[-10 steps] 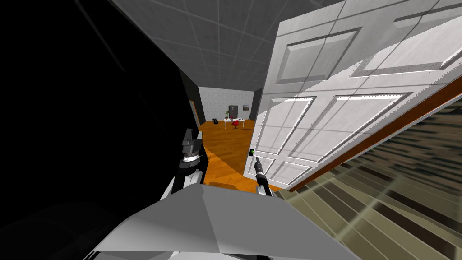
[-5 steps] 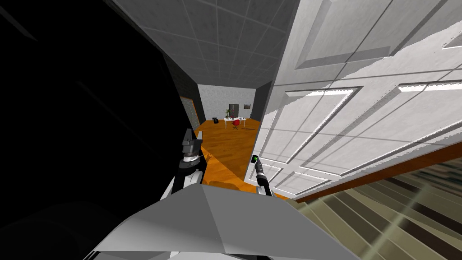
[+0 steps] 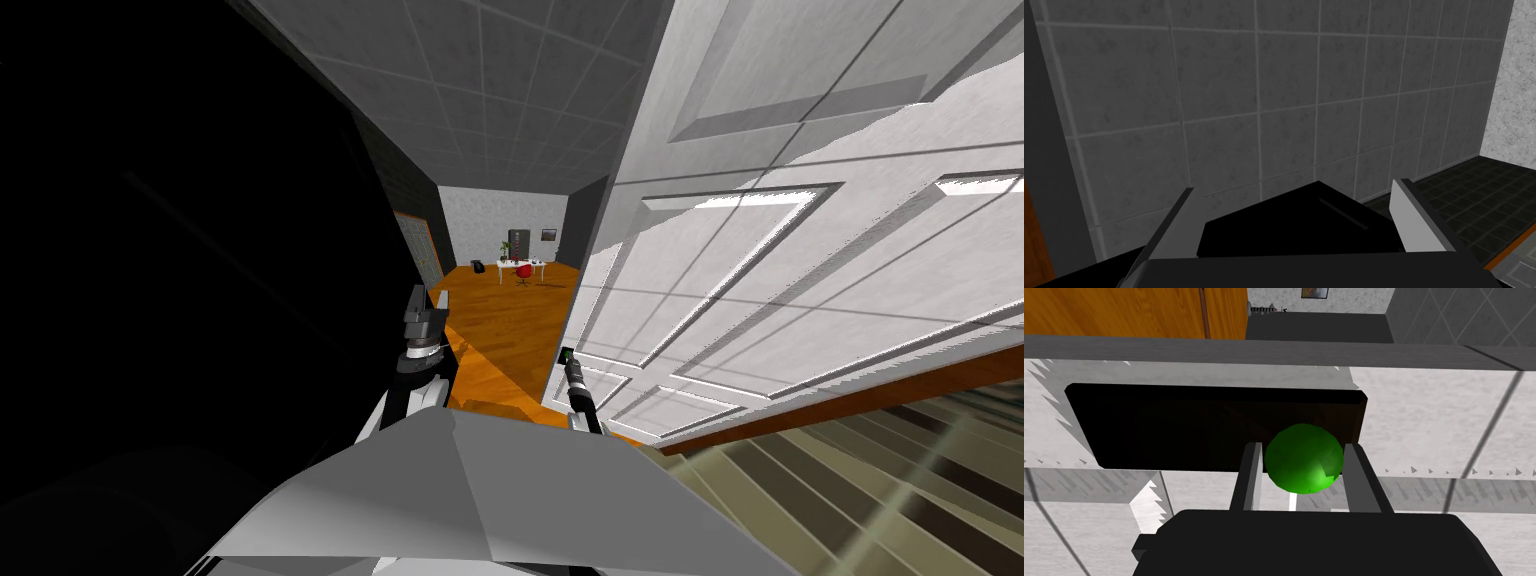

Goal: Push the door open

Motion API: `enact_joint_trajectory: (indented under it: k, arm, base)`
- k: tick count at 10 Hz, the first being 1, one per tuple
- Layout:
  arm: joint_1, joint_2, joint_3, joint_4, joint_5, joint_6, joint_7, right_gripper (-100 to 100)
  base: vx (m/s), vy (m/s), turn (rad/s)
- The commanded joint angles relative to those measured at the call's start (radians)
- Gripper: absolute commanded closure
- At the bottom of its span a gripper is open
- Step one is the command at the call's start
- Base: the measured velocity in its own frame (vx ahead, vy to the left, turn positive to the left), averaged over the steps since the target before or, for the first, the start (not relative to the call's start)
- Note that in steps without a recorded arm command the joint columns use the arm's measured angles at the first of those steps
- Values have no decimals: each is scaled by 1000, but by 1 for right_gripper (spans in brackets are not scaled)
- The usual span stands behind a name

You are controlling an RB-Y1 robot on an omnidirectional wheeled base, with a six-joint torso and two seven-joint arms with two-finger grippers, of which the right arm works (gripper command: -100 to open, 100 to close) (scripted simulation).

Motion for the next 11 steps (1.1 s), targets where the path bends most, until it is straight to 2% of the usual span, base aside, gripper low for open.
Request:
enact_joint_trajectory:
  k: [1,3,4,7,10,11]
  arm:
    - [1,0,0,0,0,-1,-1,100]
    - [1,0,0,0,0,-1,-1,100]
    - [2,-8,-11,3,-6,2,4,100]
    - [1,-14,-23,4,-13,3,7,100]
    - [0,-29,-55,7,-30,5,17,100]
    - [0,-29,-55,7,-30,5,17,100]
  base:
    - [-14,0,-1]
    - [-3,1,-1]
    - [81,11,-22]
    - [143,33,-33]
    - [195,13,-36]
    - [144,21,-33]
